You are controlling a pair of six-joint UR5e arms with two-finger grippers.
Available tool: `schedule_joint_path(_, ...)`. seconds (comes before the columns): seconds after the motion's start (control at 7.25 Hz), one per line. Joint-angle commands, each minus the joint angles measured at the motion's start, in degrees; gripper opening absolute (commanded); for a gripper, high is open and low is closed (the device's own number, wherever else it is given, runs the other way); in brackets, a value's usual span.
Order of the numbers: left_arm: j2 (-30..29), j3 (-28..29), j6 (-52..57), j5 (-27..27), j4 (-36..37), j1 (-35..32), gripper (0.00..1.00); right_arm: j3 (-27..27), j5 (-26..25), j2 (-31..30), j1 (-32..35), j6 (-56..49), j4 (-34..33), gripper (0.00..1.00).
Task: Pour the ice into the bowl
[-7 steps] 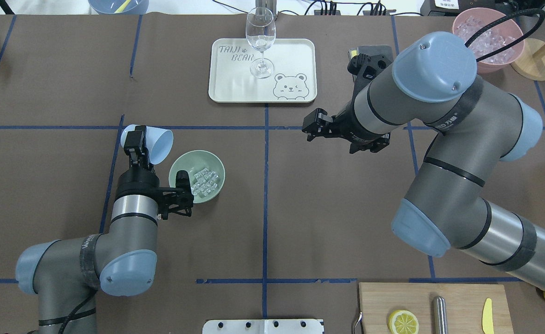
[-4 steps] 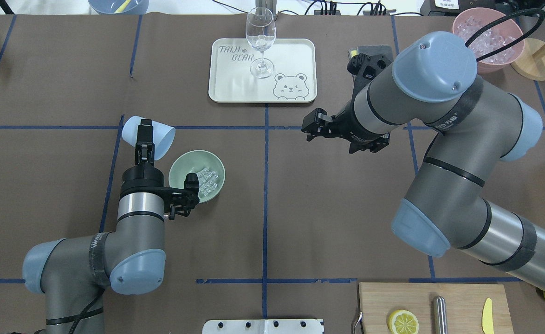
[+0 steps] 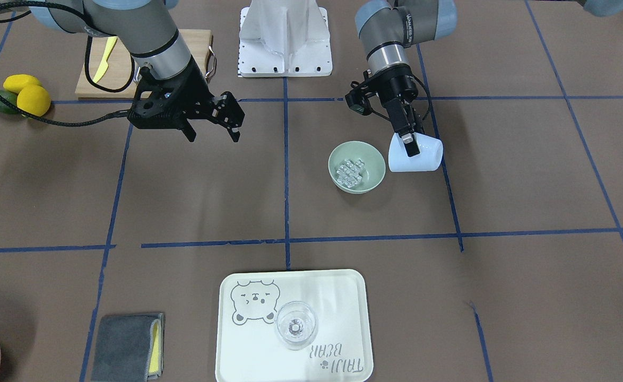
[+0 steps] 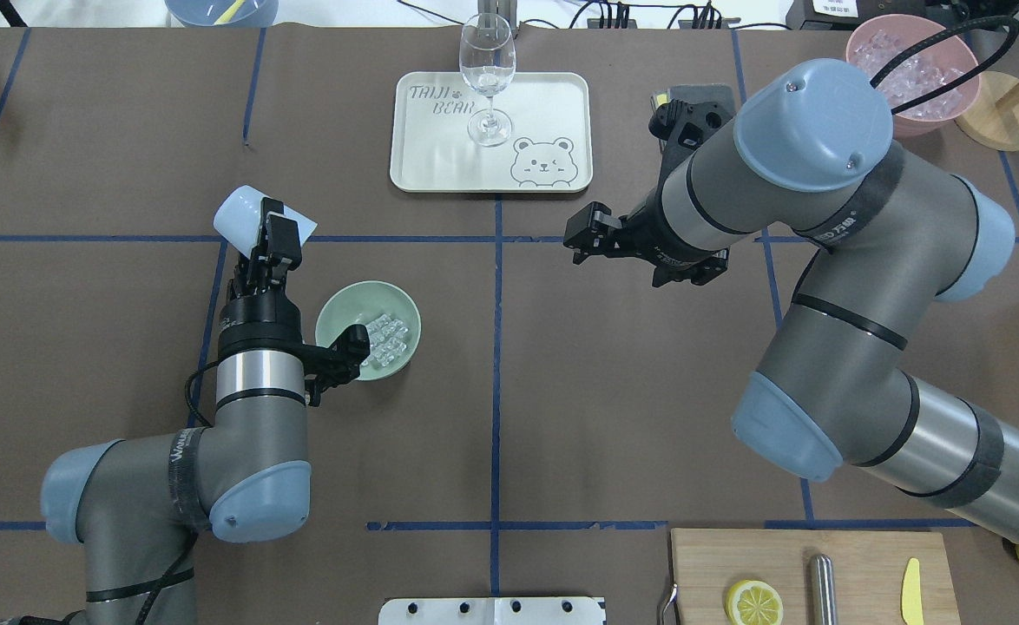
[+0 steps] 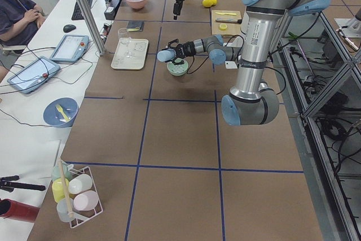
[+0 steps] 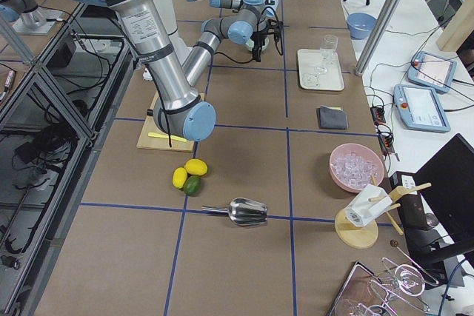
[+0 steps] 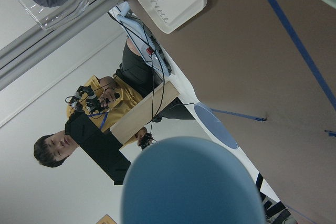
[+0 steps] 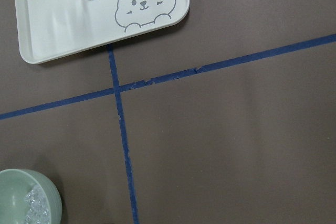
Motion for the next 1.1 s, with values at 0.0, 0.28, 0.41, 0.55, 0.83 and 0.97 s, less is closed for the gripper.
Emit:
schedule_joint_path(0.0, -0.04, -0.36, -0.32, -0.29, -0.25, -0.01, 0.0, 0.05, -0.07, 0.06, -0.14, 0.09, 0.01, 1.0)
schedule_joint_path(0.28, 0.22, -1.42, -9.49, -5.35, -0.95, 0.08, 0.0, 0.05, -0.07, 0.06, -0.14, 0.09, 0.01, 1.0)
schedule_joint_path(0.41, 0.75, -1.6, -17.04, -5.65, -0.95, 0.08, 0.0, 0.05, -0.07, 0.06, -0.14, 0.09, 0.01, 1.0)
schedule_joint_path(0.55, 0.84, -1.51, -24.51, -7.57, -0.95, -0.01, 0.0, 0.05, -0.16, 0.15, -0.14, 0.09, -0.08, 1.0)
schedule_joint_path(0.83, 0.93, -1.51, -36.75, -10.39, -0.95, -0.01, 0.0, 0.05, -0.42, 0.15, -0.14, 0.09, -0.08, 1.0)
schedule_joint_path(0.97, 0.93, -1.94, -42.37, -11.7, -1.04, -0.01, 0.0, 0.05, -0.51, 0.06, -0.14, 0.09, -0.08, 1.0)
